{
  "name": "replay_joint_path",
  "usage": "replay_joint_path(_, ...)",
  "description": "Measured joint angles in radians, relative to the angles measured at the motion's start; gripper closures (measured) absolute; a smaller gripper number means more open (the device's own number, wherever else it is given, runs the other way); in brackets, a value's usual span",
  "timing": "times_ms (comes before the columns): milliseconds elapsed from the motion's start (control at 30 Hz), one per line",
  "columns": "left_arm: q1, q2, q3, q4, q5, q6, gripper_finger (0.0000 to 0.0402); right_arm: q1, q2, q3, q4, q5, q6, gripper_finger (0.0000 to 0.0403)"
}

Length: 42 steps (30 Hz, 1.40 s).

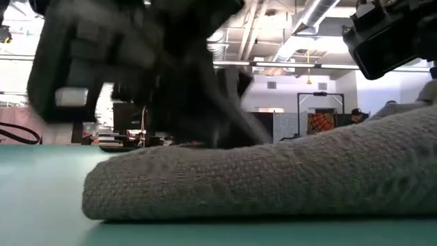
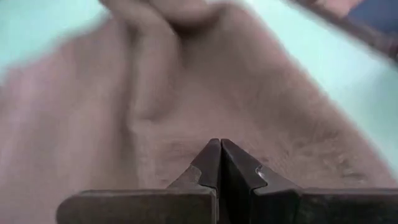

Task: Roll towel into tight, uniform cylinder
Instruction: Roll the gray towel

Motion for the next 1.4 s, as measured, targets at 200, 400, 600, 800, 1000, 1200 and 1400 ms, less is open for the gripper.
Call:
replay_joint_path(200, 0.019, 0.030, 0.015, -0.017, 0.048, -0.058, 0.0401, 0.022, 0.000, 0.000, -0.039, 0.024, -0.041, 0.0304)
replay_joint_path(400, 0.034, 0.029, 0.016, -0.027, 0.054, -0.073, 0.0401, 0.058, -0.005, 0.000, -0.071, 0.067, -0.052, 0.0207)
replay_joint_path(600, 0.051, 0.029, 0.016, -0.038, 0.074, -0.090, 0.0401, 0.111, -0.048, 0.000, -0.146, 0.131, -0.047, 0.0186)
replay_joint_path(800, 0.061, 0.029, 0.015, -0.055, 0.082, -0.101, 0.0401, 0.202, -0.189, 0.000, -0.351, 0.262, -0.090, 0.0200)
replay_joint_path(1000, 0.062, 0.029, 0.015, -0.057, 0.077, -0.099, 0.0401, 0.358, -0.253, 0.001, -0.196, 0.530, -0.439, 0.0205)
replay_joint_path(1200, 0.078, 0.029, 0.015, -0.065, 0.079, -0.141, 0.0401, 0.365, -0.108, 0.017, -0.122, 0.475, -0.682, 0.0205)
replay_joint_path(1400, 0.095, 0.029, 0.014, -0.081, 0.082, -0.193, 0.0401, 0.359, 0.093, 0.158, -0.231, 0.436, -0.961, 0.0189)
